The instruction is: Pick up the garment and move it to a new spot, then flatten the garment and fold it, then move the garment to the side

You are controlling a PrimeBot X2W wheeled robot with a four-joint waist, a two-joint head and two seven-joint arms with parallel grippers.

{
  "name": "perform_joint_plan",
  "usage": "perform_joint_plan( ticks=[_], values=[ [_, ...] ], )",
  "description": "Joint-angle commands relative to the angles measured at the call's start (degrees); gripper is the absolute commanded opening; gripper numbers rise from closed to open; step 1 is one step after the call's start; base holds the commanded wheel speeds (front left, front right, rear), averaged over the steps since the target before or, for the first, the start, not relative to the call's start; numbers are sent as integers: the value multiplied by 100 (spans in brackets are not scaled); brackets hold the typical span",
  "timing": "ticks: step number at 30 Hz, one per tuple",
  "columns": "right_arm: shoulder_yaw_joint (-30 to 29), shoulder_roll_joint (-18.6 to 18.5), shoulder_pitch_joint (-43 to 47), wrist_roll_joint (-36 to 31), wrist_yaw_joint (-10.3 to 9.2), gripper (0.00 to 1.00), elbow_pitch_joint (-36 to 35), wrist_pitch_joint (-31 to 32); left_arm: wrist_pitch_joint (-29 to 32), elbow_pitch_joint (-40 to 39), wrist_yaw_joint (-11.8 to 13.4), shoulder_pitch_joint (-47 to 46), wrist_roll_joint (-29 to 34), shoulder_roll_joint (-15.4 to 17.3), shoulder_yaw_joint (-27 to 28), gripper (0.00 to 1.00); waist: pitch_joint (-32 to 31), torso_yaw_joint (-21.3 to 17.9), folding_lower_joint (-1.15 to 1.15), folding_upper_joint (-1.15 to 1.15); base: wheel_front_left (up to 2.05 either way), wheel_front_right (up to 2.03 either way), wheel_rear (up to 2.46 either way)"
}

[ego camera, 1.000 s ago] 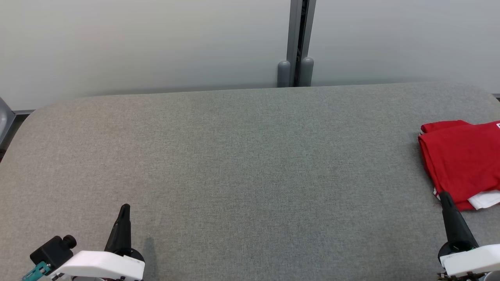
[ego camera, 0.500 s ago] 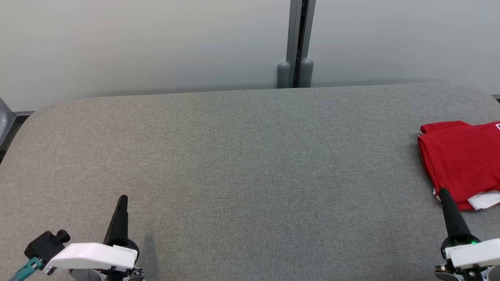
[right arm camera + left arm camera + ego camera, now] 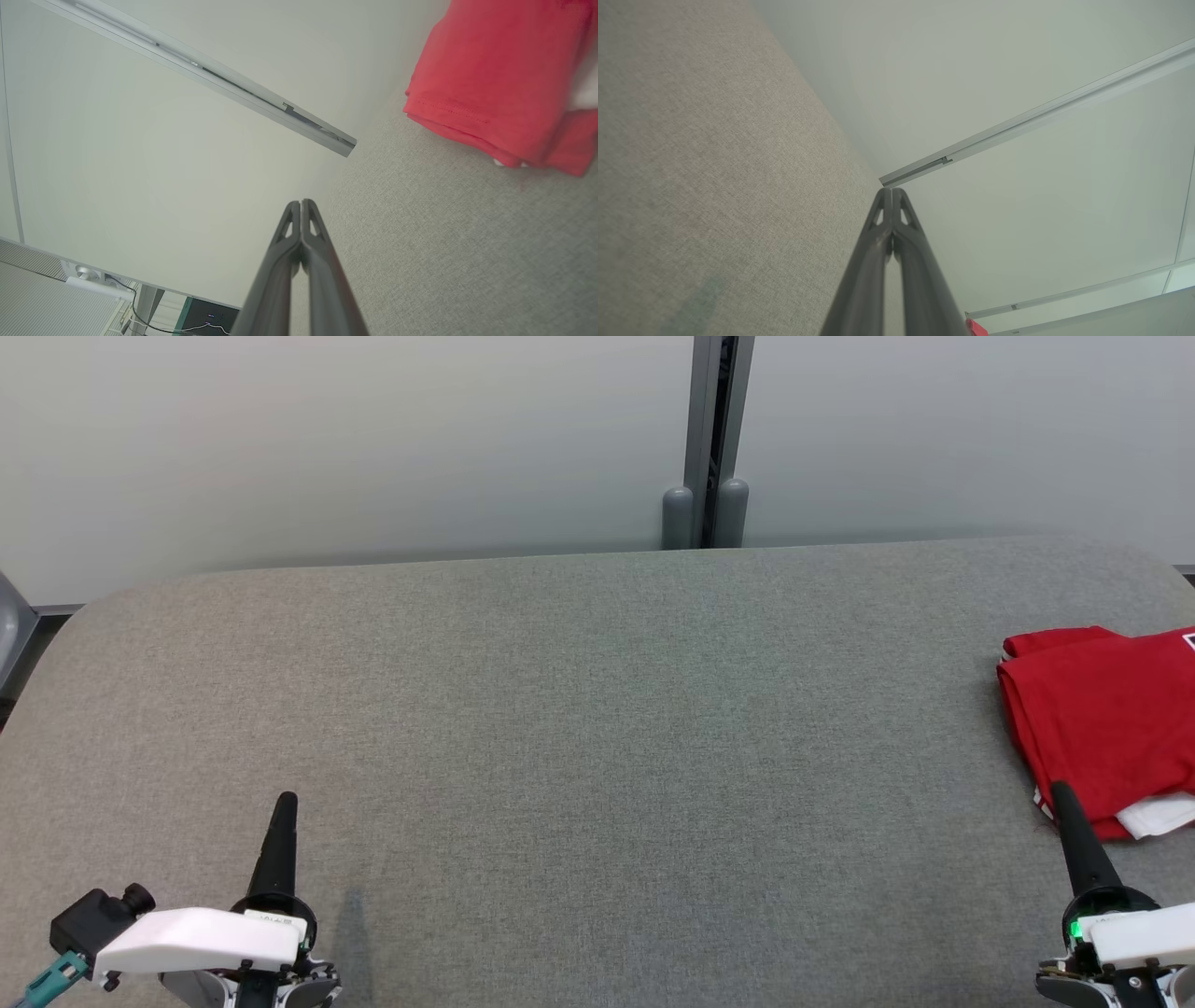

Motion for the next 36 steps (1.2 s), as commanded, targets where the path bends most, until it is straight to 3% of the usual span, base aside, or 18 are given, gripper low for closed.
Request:
perform_joint_plan(
  ticks=[1,36],
  values=[
    [-19,-22,-97,160,2,0,-13,43,40,-27,-66,-129,-153,18,63,0,-3,0,0,0,0,0,0],
    [-117,101,-329,1728,2,0,323,271,441,100,-315,-352,-1646,-104,382,0,-58,-6,0,0,0,0,0]
  ],
)
